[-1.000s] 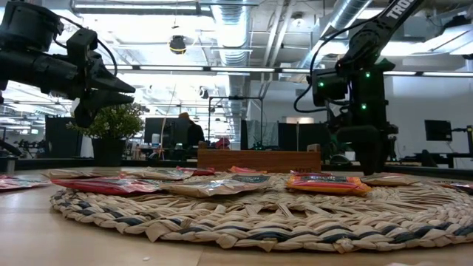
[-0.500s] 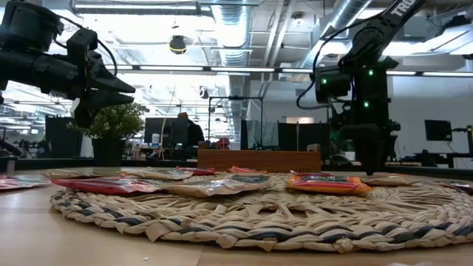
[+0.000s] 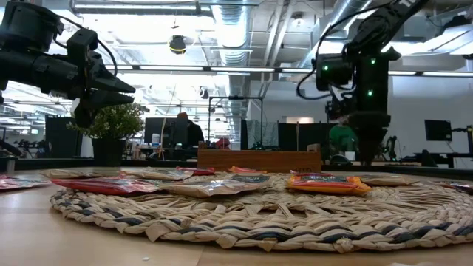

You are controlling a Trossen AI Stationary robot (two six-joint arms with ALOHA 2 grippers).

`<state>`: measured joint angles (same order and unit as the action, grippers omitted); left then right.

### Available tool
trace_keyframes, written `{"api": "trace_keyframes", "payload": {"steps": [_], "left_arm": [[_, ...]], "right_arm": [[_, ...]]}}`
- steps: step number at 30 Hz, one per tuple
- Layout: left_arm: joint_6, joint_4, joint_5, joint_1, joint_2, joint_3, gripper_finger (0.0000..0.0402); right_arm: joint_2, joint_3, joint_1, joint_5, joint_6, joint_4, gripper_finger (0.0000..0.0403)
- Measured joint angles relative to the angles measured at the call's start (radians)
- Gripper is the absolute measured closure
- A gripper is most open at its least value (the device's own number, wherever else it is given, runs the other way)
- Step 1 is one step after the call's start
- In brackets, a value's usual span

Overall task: Pick & Place Tea
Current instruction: Put the orange tea bag to the right of the wooden organizer

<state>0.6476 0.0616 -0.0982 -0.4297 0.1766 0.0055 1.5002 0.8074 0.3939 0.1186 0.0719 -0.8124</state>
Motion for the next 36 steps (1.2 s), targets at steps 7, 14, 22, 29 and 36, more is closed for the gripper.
{"api": "trace_keyframes", "payload": {"steps": [7,14,22,29,36], "left_arm": [[0.000,0.000,0.000,0.000,0.000,0.000,0.0306],[0.002,0.001,0.000,0.000,0.000,0.000,0.0306],[0.024,0.001,0.000,0.000,0.000,0.000,0.0306],[0.024,0.001,0.000,0.000,0.000,0.000,0.0306],[0.026,0.001,0.000,0.000,0.000,0.000,0.0306]], "right_arm": [[0.097,0.001,0.001,0.000,-0.005,0.002,0.0143],[0.150,0.008,-0.001,-0.004,-0.003,-0.004,0.0143],[0.145,0.004,0.008,-0.023,0.057,-0.003,0.0194],[0.147,0.004,0.006,-0.024,0.062,0.006,0.0271],[0.148,0.003,0.006,-0.015,0.069,0.010,0.0320]]}}
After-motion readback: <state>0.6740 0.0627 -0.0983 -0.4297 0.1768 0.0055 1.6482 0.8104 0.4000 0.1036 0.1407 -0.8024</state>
